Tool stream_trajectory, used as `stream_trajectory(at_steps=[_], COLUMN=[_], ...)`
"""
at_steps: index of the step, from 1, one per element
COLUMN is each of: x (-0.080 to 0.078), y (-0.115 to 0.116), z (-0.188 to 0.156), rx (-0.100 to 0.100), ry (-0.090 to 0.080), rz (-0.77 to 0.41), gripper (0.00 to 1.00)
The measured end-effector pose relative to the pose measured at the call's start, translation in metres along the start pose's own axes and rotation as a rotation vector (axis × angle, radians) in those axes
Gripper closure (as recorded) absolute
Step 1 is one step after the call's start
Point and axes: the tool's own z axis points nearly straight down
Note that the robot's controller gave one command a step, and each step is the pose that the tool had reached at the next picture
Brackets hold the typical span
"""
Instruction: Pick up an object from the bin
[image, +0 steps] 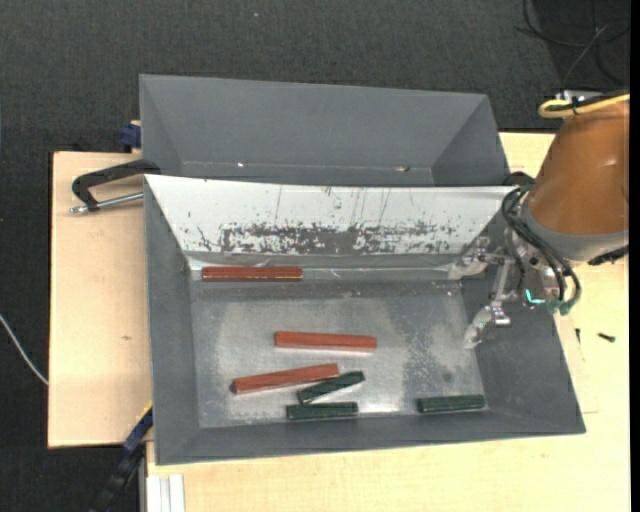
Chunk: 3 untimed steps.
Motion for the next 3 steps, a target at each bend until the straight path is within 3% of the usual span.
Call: stream_trajectory(at_steps=[1, 2, 3], x=[-0.002, 0.000, 0.020], y=[0.000, 0.045, 0.081], z=[-0.005, 0.022, 0.059], rx=[0.001, 0.003, 0.000], ry=[-0.009, -0.010, -0.009], rz=[-0.002, -0.069, -0.097], gripper=[0.00, 0.00, 0.00])
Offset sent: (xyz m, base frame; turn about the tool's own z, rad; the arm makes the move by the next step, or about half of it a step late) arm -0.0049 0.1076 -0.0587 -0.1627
